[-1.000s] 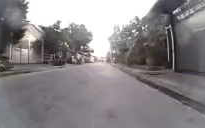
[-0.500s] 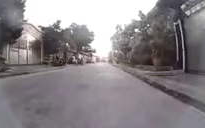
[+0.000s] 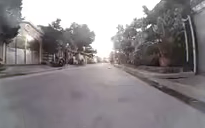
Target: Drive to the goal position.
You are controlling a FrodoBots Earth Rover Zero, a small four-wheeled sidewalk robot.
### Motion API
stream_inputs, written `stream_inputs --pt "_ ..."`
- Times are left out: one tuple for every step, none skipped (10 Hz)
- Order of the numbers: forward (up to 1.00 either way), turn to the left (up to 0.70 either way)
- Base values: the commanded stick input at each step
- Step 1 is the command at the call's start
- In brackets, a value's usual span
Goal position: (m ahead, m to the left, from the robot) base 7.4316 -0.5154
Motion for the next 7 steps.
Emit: stream_inputs --pt "1.0 0.22" --pt "1.0 0.0" --pt "1.0 0.0" --pt "1.0 0.0" --pt "1.0 0.0" --pt "1.0 0.0" --pt "1.0 0.0"
